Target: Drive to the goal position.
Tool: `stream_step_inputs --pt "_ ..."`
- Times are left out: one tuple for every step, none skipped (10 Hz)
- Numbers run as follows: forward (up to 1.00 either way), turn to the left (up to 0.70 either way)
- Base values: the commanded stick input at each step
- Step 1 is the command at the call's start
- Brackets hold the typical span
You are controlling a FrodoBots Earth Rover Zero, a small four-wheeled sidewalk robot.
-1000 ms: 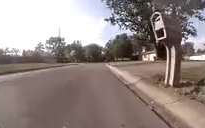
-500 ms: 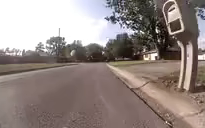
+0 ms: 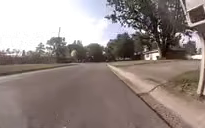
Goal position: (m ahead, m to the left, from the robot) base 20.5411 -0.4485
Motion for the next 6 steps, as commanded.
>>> stream_step_inputs --pt "0.85 0.00" --pt "0.85 0.00" --pt "0.85 0.00" --pt "0.85 0.00" --pt "0.85 0.00" --pt "0.85 0.00"
